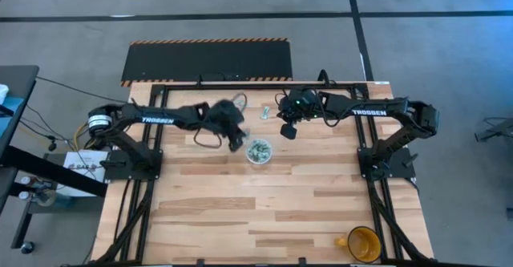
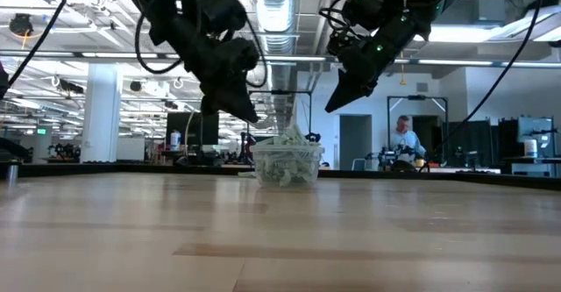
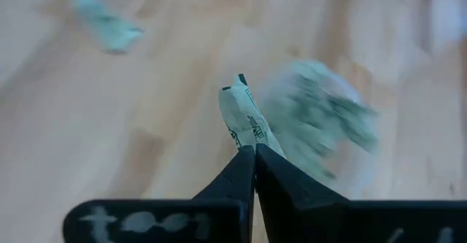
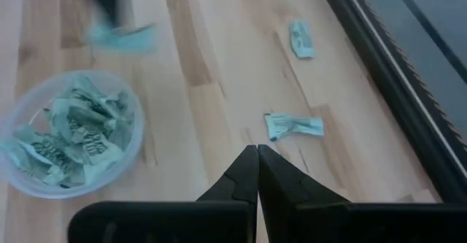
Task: Pick and place Stevia / Truvia into bins
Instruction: Put the green stevia packet into the transparent container
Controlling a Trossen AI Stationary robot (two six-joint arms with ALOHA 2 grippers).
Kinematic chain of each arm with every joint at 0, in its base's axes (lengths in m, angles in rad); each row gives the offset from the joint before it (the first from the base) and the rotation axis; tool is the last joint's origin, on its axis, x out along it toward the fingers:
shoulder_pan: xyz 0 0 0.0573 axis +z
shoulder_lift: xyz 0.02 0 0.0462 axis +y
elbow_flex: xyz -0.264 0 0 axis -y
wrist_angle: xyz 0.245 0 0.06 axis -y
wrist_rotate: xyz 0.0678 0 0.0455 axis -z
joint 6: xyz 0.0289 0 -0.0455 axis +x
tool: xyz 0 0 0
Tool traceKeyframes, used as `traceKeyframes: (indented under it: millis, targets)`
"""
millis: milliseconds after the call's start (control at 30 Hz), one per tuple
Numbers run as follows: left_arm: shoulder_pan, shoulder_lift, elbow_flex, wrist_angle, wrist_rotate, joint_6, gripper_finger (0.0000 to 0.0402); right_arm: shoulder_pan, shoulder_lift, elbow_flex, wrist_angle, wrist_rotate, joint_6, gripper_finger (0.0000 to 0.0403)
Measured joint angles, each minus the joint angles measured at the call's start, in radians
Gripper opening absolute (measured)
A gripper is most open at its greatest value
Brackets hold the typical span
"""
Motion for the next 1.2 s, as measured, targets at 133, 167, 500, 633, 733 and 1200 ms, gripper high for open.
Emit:
traceKeyframes:
  millis: [133, 167, 500, 633, 733, 1200]
  targets:
    - [-0.099, 0.008, 0.000, 0.005, -0.075, 0.065, 0.0000, 0.000, 0.000, 0.000, 0.000, 0.010, 0.000, 0.0000]
    - [-0.114, 0.008, 0.000, 0.012, -0.085, 0.074, 0.0000, 0.000, 0.000, 0.000, 0.000, 0.010, 0.000, 0.0000]
    - [-0.206, 0.028, 0.000, 0.073, -0.076, 0.087, 0.0000, 0.000, 0.000, 0.000, 0.008, 0.010, 0.005, 0.0000]
    - [-0.211, 0.051, 0.001, 0.094, -0.076, 0.087, 0.0000, 0.000, 0.000, 0.000, 0.008, 0.010, 0.007, 0.0000]
    - [-0.209, 0.061, 0.000, 0.095, -0.076, 0.087, 0.0000, 0.000, 0.000, 0.000, 0.006, 0.007, 0.007, 0.0000]
    - [-0.199, 0.061, 0.007, 0.073, -0.092, 0.116, 0.0080, 0.000, 0.000, 0.000, 0.007, 0.006, 0.007, 0.0000]
